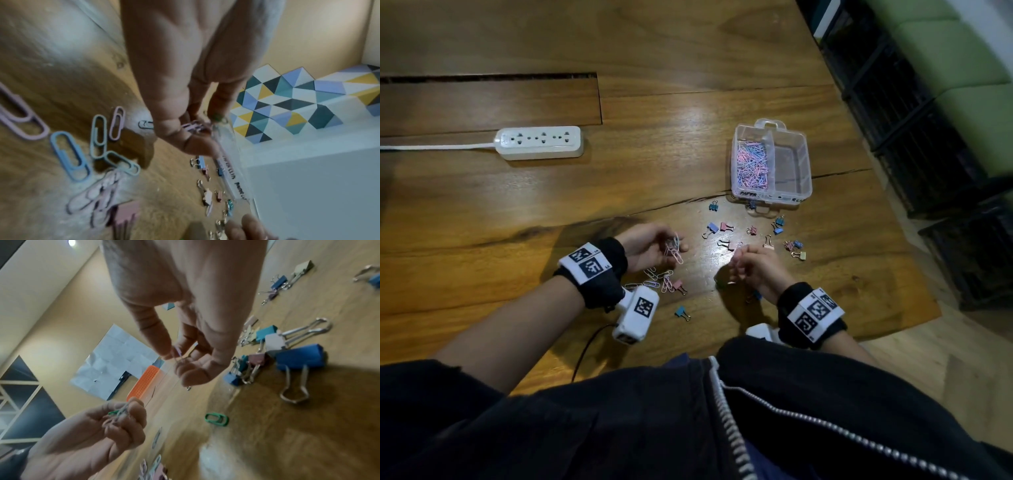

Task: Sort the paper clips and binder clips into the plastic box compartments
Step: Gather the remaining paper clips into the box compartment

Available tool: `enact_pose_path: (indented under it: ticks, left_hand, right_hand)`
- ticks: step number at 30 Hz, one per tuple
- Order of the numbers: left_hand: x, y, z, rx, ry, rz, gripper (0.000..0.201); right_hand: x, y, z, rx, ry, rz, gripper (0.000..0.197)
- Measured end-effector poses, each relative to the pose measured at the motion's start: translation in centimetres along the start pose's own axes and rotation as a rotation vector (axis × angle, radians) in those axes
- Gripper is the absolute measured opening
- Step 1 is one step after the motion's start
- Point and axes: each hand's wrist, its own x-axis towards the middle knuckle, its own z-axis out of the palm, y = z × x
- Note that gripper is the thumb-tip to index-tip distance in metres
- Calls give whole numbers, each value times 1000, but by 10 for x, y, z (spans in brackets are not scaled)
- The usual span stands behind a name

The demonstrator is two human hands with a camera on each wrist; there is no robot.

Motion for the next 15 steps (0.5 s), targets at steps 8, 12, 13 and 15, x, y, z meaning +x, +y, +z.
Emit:
enact_pose_path:
  ticks: [8,12,13,15]
  left_hand:
    - [-5,-8,-18,19,-18,-18,24]
    - [-7,-10,-24,415,131,122,20]
    - [-10,-12,-26,618,157,155,16]
    - [-16,-16,-32,1096,161,208,15]
  right_hand:
    - [-2,24,10,-843,111,-70,17]
    - [-4,29,17,-1184,147,-178,23]
    - [-4,28,19,-1197,136,-186,20]
    - [-3,29,22,-1232,96,-162,18]
